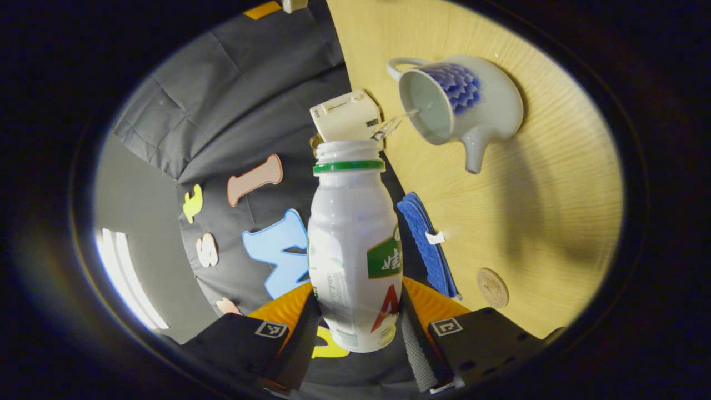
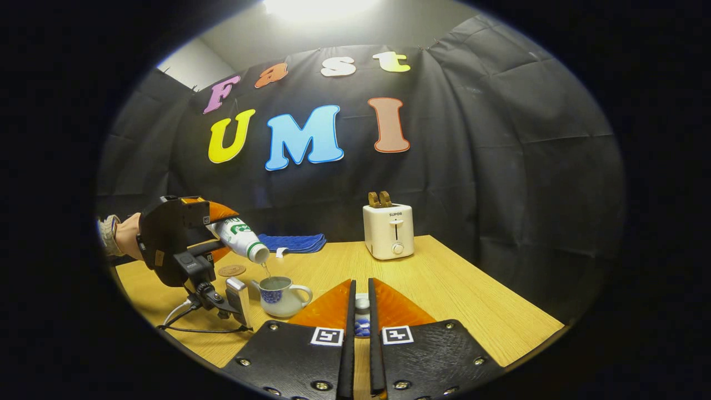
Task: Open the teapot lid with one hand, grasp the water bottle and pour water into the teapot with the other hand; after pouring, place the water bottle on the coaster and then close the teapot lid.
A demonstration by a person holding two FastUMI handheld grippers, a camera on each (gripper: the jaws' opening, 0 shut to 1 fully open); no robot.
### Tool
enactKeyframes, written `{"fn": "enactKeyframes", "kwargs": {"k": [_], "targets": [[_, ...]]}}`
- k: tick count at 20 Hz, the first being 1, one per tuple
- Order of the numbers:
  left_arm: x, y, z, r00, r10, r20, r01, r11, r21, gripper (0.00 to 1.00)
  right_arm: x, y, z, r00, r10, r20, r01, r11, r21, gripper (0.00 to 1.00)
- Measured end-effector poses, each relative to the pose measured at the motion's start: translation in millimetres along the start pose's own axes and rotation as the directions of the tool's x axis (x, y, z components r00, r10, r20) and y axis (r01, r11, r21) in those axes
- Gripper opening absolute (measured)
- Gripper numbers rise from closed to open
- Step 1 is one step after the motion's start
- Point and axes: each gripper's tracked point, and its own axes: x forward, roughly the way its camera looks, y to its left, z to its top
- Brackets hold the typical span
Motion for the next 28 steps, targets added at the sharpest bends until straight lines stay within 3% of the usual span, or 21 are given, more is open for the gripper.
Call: {"fn": "enactKeyframes", "kwargs": {"k": [1,4,6,8,12,13,17,18,19,28], "targets": [[0,1,0,1.0,0.001,0.004,-0.001,1.0,0.009,0.74,0,0,0,1.0,0.0,0.0,0.0,1.0,-0.002,0.11],[0,1,2,1.0,0.0,0.014,0.0,0.999,0.038,0.82,0,-1,-1,1.0,0.002,0.002,-0.002,1.0,-0.001,0.11],[1,1,3,1.0,-0.001,0.021,0.0,0.998,0.056,0.78,0,-1,-2,1.0,0.004,0.004,-0.004,1.0,-0.002,0.11],[2,3,3,1.0,-0.002,0.026,0.0,0.997,0.075,0.82,0,-2,-2,1.0,0.005,0.005,-0.005,1.0,-0.003,0.11],[3,6,3,0.999,0.004,0.037,-0.008,0.994,0.105,0.78,-1,-3,-3,1.0,0.007,0.005,-0.007,1.0,-0.003,0.11],[4,7,3,0.999,0.006,0.04,-0.01,0.994,0.113,0.82,-1,-3,-2,1.0,0.007,0.005,-0.007,1.0,-0.003,0.11],[3,9,4,0.999,0.012,0.047,-0.018,0.99,0.137,0.82,-2,-3,-1,1.0,0.01,0.008,-0.01,1.0,-0.002,0.11],[4,10,5,0.999,0.012,0.047,-0.019,0.99,0.142,0.78,-1,-3,-2,1.0,0.01,0.008,-0.01,1.0,-0.003,0.11],[4,10,4,0.999,0.013,0.049,-0.02,0.989,0.144,0.82,-1,-3,-2,1.0,0.01,0.01,-0.01,1.0,-0.003,0.11],[5,13,5,0.998,0.022,0.057,-0.031,0.986,0.166,0.83,-5,-8,-1,1.0,0.001,0.009,-0.001,1.0,-0.007,0.11]]}}
